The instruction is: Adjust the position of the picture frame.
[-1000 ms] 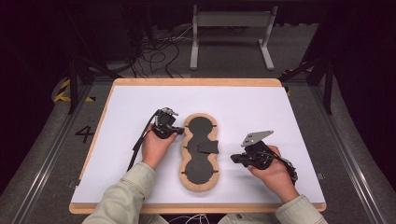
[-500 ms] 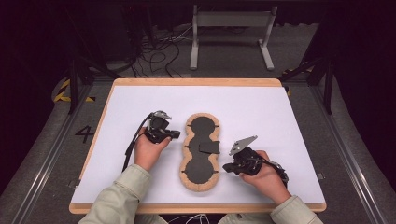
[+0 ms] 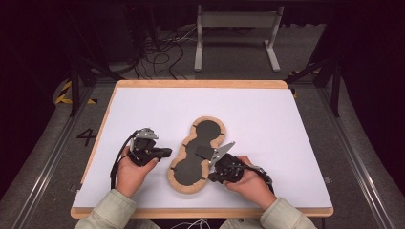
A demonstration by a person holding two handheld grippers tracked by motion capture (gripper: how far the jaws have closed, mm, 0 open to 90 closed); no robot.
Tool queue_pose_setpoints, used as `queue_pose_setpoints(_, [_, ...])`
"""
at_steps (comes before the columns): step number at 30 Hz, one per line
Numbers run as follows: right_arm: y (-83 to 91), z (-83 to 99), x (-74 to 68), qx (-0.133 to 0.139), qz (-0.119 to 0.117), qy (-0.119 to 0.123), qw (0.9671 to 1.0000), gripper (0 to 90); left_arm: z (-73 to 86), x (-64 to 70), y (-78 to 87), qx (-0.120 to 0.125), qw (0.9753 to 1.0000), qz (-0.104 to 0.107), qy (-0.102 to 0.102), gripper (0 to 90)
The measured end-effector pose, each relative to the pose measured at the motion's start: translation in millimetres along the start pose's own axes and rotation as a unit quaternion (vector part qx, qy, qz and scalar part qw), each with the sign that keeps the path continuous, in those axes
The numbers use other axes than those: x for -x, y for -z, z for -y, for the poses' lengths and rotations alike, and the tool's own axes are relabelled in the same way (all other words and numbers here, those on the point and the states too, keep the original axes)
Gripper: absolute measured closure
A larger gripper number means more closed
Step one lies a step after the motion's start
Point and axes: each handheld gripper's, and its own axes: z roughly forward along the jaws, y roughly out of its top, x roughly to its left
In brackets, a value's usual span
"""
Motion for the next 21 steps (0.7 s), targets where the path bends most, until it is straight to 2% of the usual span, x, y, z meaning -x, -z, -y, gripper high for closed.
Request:
queue_pose_setpoints(3, [-11.4,-13.4,-5.4,0.007,-0.006,0.011,0.9999,90.0,7.6,5.0,5.6,-0.004,1.0,0.005,-0.001,87.0])
queue_pose_setpoints(6, [-15.3,-18.7,-6.3,0.009,-0.009,0.015,0.9998,90.0,12.1,6.4,8.7,-0.002,1.0,0.007,0.003,87.2])
queue_pose_setpoints(8, [-14.5,-19.9,-5.2,0.005,-0.011,0.016,0.9998,90.0,17.3,9.4,14.3,-0.001,0.9997,0.022,0.006,87.6])
queue_pose_setpoints(11, [-5.8,-17.2,-0.1,0.012,-0.005,0.016,0.9998,90.0,23.1,18.4,18.5,-0.003,0.999,0.044,0.001,88.3])
queue_pose_setpoints(14, [8.5,-14.5,6.0,0.03,0.0,0.0,0.9995,90.0,25.1,29.8,15.6,-0.018,0.9976,0.066,-0.014,88.9])
queue_pose_setpoints(19, [30.8,-11.8,17.8,0.058,0.018,-0.018,0.998,90.0,22.7,47.9,1.9,-0.046,0.9932,0.097,-0.045,89.1])
queue_pose_setpoints(21, [36.5,-10.6,21.4,0.065,0.023,-0.021,0.9974,90.0,22.5,53.6,-3.8,-0.057,0.9911,0.11,-0.049,89.2])
